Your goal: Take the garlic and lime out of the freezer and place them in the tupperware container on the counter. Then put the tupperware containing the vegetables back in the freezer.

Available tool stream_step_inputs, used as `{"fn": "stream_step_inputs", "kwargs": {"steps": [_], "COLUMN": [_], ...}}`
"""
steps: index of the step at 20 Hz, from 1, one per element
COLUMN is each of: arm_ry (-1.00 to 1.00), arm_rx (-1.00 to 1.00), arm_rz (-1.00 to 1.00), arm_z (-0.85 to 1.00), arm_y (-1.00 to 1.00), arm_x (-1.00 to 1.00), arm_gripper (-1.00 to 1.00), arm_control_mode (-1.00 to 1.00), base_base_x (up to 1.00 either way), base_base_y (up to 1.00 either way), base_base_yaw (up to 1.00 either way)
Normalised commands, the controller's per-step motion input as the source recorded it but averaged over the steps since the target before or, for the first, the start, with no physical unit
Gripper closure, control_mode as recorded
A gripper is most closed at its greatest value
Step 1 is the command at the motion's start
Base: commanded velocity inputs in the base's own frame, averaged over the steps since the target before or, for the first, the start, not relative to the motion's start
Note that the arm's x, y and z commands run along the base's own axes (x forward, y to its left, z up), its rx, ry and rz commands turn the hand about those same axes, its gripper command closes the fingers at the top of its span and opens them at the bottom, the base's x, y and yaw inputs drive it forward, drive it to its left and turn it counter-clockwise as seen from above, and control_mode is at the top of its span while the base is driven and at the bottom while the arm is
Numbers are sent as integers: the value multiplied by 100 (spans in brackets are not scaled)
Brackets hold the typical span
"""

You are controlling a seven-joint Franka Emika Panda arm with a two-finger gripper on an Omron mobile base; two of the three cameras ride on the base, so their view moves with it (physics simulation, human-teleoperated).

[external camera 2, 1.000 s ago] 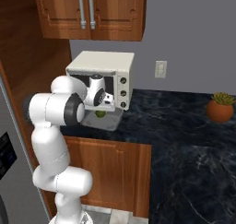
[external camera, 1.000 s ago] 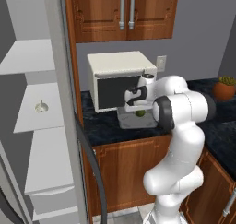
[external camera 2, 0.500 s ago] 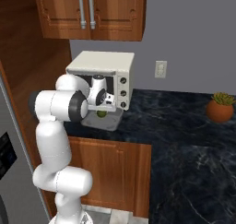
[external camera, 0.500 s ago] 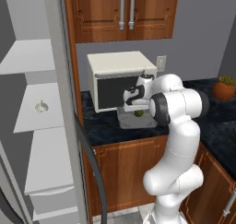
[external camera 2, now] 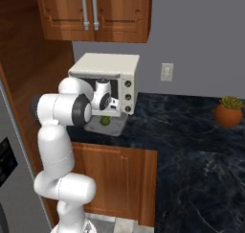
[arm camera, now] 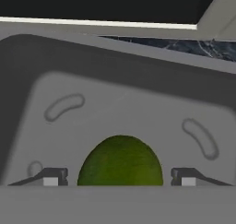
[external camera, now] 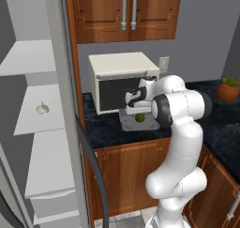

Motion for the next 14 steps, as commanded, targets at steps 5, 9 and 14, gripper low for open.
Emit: {"fn": "stream_step_inputs", "kwargs": {"steps": [5,9,14], "arm_ry": [0,-1,-2], "arm_rx": [3,9,2], "arm_rz": [0,0,-5], "arm_z": [17,83,100], "arm_y": [0,-3,-7], "arm_x": [-30,-71,-98], "arm_gripper": [-100,-100,-100], "arm_control_mode": [-100,-100,-100], "base_base_x": [0,0,0], "base_base_y": [0,0,0], "base_base_yaw": [0,0,0]}}
